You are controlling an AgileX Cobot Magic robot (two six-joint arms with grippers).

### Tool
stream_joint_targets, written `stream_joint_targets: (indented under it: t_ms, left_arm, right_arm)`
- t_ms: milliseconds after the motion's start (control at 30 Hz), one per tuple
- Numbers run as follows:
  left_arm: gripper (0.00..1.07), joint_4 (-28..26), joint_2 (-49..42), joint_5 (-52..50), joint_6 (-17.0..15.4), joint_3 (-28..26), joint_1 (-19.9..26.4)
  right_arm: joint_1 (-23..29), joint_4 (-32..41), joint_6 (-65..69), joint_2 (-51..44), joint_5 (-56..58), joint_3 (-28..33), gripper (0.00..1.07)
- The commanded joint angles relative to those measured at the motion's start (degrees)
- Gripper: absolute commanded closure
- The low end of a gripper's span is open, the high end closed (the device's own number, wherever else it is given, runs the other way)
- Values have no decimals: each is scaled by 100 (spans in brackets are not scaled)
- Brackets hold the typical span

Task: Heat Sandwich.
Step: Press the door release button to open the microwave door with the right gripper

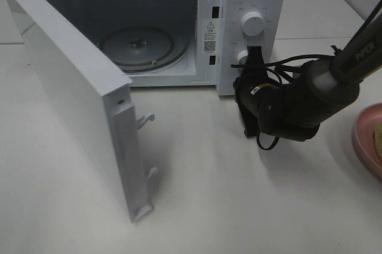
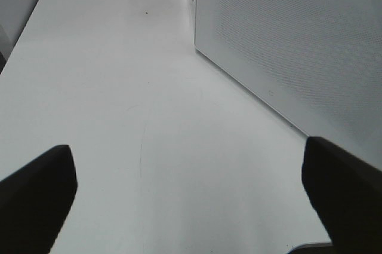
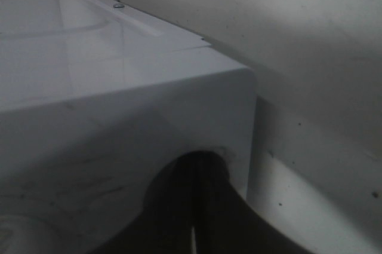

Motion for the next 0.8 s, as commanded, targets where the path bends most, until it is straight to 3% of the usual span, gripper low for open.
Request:
stream_joint_targets:
  t_ms: [33, 233, 800]
  left_arm:
    - [9, 0, -155, -23, -29, 23, 6]
    - [9, 0, -155, -23, -29, 23, 6]
    - [9, 0, -155, -23, -29, 23, 6]
  right_arm:
    - [-212, -292, -97, -74, -1152, -435, 107]
    - [-212, -350, -92, -229, -688, -350, 107]
    - [115, -573, 332, -762, -6, 848, 106]
